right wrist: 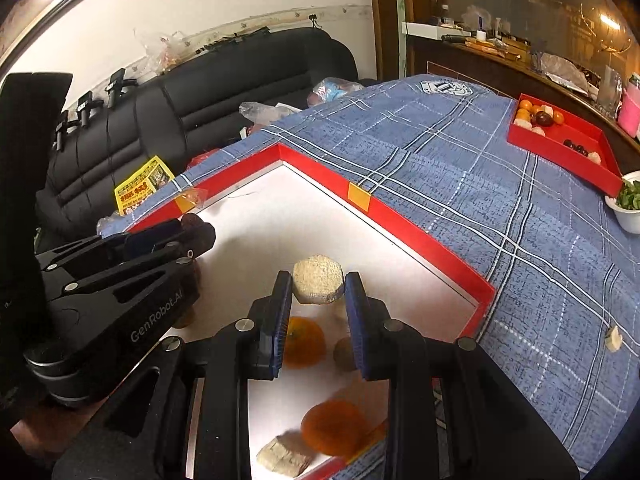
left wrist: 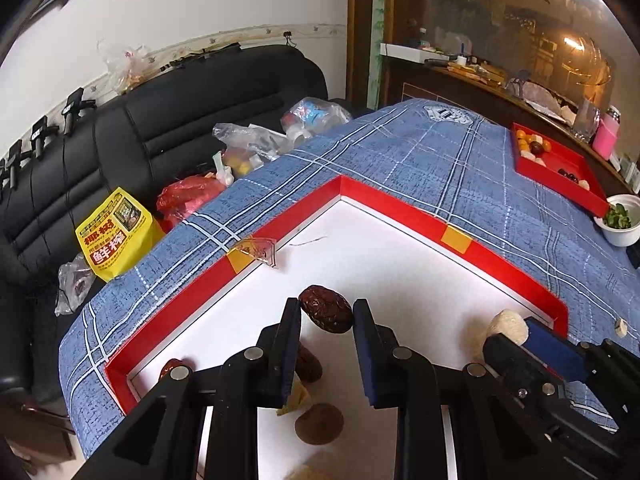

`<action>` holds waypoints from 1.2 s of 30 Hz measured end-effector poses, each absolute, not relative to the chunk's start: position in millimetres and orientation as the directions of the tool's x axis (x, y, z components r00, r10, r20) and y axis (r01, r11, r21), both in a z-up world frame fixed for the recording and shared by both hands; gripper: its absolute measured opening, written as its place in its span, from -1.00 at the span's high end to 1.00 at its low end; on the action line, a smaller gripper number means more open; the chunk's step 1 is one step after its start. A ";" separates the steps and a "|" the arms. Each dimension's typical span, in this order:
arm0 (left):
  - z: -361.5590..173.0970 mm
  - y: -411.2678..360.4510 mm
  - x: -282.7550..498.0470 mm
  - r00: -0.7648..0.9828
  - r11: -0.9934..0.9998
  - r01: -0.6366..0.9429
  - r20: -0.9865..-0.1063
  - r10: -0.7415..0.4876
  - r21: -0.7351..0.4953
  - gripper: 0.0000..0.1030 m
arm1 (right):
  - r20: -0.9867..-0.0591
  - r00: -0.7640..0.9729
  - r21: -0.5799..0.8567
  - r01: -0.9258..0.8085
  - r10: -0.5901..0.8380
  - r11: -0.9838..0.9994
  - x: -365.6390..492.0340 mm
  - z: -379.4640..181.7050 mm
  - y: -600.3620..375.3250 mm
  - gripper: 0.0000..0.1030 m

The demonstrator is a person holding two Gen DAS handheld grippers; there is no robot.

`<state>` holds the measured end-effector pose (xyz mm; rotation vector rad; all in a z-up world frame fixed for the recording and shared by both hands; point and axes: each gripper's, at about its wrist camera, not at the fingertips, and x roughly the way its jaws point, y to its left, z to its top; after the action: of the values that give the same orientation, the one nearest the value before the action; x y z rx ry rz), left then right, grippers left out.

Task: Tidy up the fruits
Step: 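Lower both tools into the tray and open them to release the ball and date, then move both open tools back over the remaining items on the cloth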

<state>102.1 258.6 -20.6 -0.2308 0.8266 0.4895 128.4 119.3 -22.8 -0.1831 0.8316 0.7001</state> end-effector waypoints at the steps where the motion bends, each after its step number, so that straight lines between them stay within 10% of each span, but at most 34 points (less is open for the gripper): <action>1: -21.9 260.0 103.0 0.572 0.864 -0.504 -0.753 0.326 -0.009 0.51 | -0.731 0.467 0.115 -0.634 0.497 0.764 129.7 -23.5 119.6 0.49; 27: -46.6 287.9 131.4 0.421 0.816 -0.578 -0.847 0.325 0.026 0.41 | -0.778 0.446 0.081 -0.627 0.443 0.775 150.8 -46.9 150.8 0.47; 29: -46.8 287.8 130.2 0.399 0.808 -0.587 -0.854 0.333 0.041 0.06 | -0.787 0.443 0.068 -0.629 0.429 0.774 150.0 -47.4 152.2 0.32; 31: -45.0 288.8 127.2 0.397 0.811 -0.585 -0.866 0.303 0.016 -0.17 | -0.792 0.450 0.052 -0.624 0.413 0.780 148.7 -45.0 151.5 -0.28; 36: -24.1 283.7 106.8 0.441 0.801 -0.597 -0.851 0.284 -0.041 -0.20 | -0.773 0.468 0.051 -0.626 0.428 0.778 139.4 -28.2 140.7 -0.28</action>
<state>106.8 283.7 -24.1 -0.3621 0.9705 0.5617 139.4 140.7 -28.2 -0.2538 0.8671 0.6550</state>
